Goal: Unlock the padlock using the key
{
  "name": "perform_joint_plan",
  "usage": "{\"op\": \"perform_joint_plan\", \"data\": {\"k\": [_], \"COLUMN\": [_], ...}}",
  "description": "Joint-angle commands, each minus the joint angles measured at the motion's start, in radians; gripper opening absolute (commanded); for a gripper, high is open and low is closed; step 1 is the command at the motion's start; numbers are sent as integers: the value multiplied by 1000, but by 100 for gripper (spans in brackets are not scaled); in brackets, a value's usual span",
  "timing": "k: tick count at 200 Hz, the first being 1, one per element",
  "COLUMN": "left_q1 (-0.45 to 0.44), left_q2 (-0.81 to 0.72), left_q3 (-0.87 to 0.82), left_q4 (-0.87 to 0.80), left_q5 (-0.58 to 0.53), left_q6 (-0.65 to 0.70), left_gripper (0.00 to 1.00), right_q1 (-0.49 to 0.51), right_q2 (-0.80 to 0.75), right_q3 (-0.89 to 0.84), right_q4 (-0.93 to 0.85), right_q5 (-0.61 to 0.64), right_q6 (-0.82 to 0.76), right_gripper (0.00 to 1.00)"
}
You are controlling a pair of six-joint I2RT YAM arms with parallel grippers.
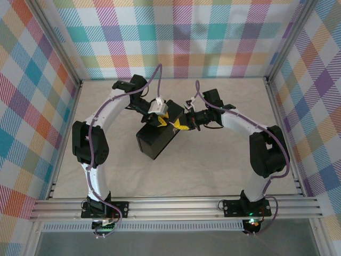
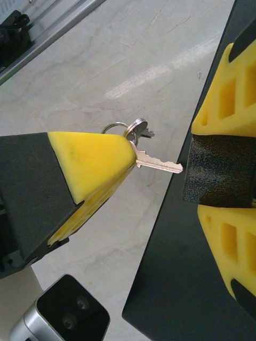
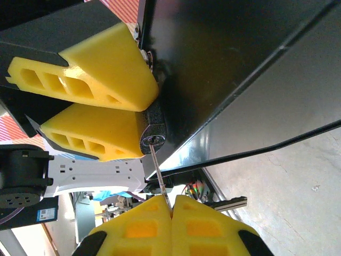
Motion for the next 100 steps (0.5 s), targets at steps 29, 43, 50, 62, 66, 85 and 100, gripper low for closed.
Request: {"op": "perform_joint_plan", "data": {"k": [29, 43, 50, 62, 66, 85, 100], "left_q1": [-10, -10, -10, -10, -10, -10, -13], "left_q2": [-27, -27, -29, -28, -29, -29, -29], "left_q3": [-21, -21, -20, -19, -19, -21, -21], "left_q4": [-6, -6, -7, -5, -5, -7, -7], "left_q5": [27, 28, 28, 29, 29, 35, 35], "left_q6": [7, 8, 8, 9, 9, 10, 13], "left_gripper": [28, 28, 28, 28, 28, 28, 28], "right_q1": [6, 9, 10, 11, 12, 15, 18], "right_q2": [9, 14, 15, 20, 22, 32, 39], "right_q3": [35, 39, 41, 47, 50, 60, 70], "right_q4": [7, 7, 9, 10, 8, 7, 5], "right_q5": [-26, -27, -27, -26, -27, -24, -25], "right_q6": [7, 9, 10, 12, 13, 17, 18], "right_gripper": [0, 0, 0, 0, 0, 0, 0]}}
